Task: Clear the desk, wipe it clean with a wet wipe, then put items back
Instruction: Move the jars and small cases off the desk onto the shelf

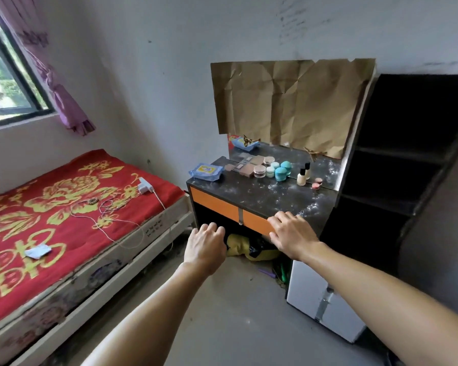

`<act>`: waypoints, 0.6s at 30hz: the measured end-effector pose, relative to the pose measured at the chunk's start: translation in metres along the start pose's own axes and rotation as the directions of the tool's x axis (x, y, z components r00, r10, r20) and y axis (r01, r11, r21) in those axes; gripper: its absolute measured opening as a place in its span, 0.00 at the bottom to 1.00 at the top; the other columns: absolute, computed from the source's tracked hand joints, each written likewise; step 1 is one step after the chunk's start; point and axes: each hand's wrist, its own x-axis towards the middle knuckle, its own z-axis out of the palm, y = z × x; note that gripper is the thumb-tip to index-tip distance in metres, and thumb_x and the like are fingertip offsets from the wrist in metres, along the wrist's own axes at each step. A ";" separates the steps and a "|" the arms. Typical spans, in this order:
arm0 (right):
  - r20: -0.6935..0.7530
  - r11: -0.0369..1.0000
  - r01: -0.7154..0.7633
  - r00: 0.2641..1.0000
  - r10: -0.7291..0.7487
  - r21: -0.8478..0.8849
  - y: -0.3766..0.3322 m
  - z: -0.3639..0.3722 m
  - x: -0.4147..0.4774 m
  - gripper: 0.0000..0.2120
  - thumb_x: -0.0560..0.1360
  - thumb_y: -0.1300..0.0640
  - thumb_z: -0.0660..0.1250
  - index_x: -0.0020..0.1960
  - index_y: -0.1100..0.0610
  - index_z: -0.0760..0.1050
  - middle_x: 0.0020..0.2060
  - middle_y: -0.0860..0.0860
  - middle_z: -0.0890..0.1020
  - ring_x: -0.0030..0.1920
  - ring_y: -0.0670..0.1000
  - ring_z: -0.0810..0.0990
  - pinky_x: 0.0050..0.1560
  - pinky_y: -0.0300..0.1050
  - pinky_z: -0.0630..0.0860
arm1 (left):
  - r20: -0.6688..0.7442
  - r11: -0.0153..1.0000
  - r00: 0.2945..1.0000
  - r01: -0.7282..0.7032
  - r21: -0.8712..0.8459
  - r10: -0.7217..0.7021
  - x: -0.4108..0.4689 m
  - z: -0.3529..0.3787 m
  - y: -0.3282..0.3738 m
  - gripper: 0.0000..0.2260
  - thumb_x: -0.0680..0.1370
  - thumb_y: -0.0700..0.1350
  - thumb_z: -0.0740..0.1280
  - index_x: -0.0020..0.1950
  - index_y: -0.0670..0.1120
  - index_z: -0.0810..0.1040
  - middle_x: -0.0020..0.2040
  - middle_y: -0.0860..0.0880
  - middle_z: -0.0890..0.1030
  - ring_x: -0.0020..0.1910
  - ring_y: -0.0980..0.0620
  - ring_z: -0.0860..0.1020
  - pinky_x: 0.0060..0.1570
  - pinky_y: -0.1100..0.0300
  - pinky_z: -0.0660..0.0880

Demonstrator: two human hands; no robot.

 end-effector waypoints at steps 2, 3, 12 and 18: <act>0.013 0.998 -0.048 0.999 0.048 0.027 0.014 0.004 0.022 0.18 0.77 0.49 0.59 0.63 0.55 0.69 0.58 0.54 0.75 0.58 0.56 0.74 0.57 0.51 0.71 | 0.022 0.999 0.999 -0.027 -0.022 0.027 0.036 0.008 -0.004 0.11 0.78 0.46 0.58 0.56 0.46 0.75 0.52 0.47 0.76 0.55 0.46 0.74 0.54 0.53 0.69; 0.029 0.997 -0.071 0.997 0.070 0.025 0.023 0.008 0.031 0.18 0.77 0.49 0.58 0.63 0.55 0.69 0.58 0.53 0.75 0.58 0.55 0.74 0.57 0.51 0.71 | 0.033 0.998 0.998 -0.046 -0.030 0.047 0.052 0.013 -0.004 0.11 0.78 0.46 0.58 0.57 0.46 0.75 0.52 0.47 0.76 0.55 0.46 0.74 0.53 0.54 0.68; 0.127 0.973 -0.228 0.966 0.224 0.019 0.125 0.073 0.125 0.17 0.78 0.49 0.56 0.64 0.53 0.68 0.60 0.52 0.74 0.60 0.54 0.73 0.59 0.51 0.69 | 0.084 0.982 0.984 -0.145 -0.124 0.156 0.203 0.085 0.012 0.09 0.78 0.46 0.58 0.55 0.47 0.74 0.53 0.49 0.76 0.55 0.47 0.74 0.53 0.55 0.68; 0.183 0.941 -0.328 0.933 0.309 0.081 0.199 0.109 0.196 0.16 0.79 0.50 0.55 0.64 0.54 0.68 0.60 0.53 0.73 0.59 0.55 0.73 0.55 0.50 0.71 | 0.133 0.972 0.970 -0.181 -0.149 0.201 0.306 0.118 0.028 0.07 0.79 0.48 0.58 0.51 0.46 0.72 0.52 0.49 0.75 0.54 0.46 0.74 0.51 0.56 0.67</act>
